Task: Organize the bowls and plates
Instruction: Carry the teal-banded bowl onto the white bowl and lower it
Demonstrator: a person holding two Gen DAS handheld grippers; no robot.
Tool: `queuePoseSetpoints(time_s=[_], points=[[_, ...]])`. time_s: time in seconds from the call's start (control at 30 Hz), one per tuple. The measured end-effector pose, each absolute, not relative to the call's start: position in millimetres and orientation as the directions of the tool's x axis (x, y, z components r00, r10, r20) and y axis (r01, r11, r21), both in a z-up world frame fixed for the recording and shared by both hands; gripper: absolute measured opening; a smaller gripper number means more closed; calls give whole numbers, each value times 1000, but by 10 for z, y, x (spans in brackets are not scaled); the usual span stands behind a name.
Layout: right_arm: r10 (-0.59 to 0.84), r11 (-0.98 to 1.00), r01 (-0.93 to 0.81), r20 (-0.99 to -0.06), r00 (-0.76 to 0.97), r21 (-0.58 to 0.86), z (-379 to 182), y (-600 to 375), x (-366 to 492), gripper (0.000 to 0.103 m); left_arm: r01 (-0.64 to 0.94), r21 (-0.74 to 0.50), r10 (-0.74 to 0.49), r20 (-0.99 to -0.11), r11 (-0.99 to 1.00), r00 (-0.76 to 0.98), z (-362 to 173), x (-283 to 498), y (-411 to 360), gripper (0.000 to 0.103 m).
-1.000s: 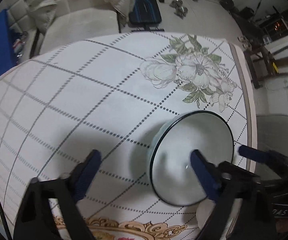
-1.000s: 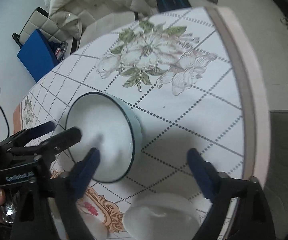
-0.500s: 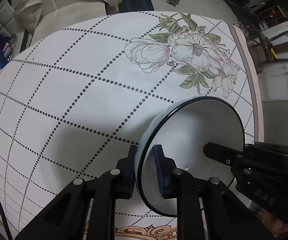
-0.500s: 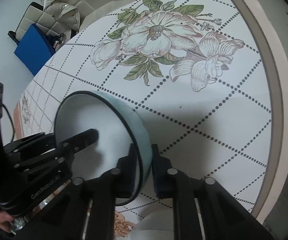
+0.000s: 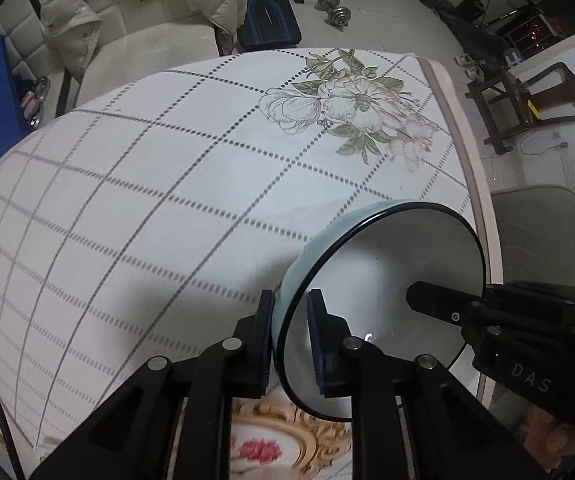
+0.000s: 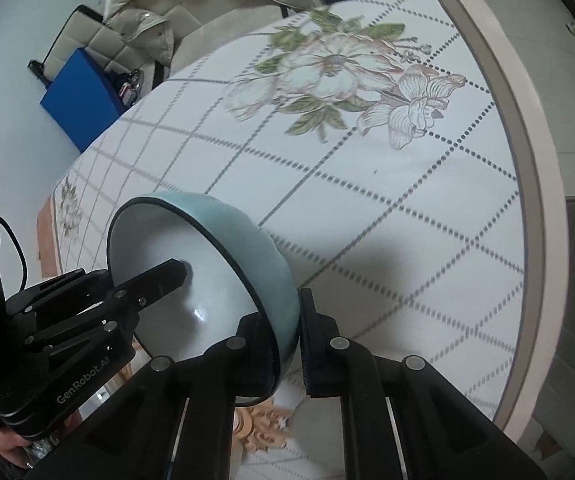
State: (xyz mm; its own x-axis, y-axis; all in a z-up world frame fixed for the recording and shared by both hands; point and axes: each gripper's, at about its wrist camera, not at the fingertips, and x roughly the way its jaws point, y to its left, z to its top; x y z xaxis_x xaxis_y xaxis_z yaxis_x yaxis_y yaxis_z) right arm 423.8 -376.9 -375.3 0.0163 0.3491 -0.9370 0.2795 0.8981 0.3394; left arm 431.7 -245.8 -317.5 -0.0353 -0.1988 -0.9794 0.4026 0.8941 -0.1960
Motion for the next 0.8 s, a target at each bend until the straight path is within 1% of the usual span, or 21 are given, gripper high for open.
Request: queuePoseSetpoints(time_s=[0.17,0.37,0.6,0.8], points=[[355,898,269,-935,26,348,-3468,-3443,3872,12,407,-202,-208,-978,891,-28,-2940,4015,-2190,14],[367,896,265,-930,8,356,-3250,-3058,3242,12,400,-206,-204,-978,893,-48,-2824,3549,-1903,14],[380,897,256,-924,-28,361,-3267,-2674,2581,12,383,-214,-198,-977,899,-80,-2864,2977,-1516,14],[389,898,251,-919,-70,361,-3452,-2426,2256,12,363,-202,-173,-979,910,-109,-3030,2674,-1254,14]])
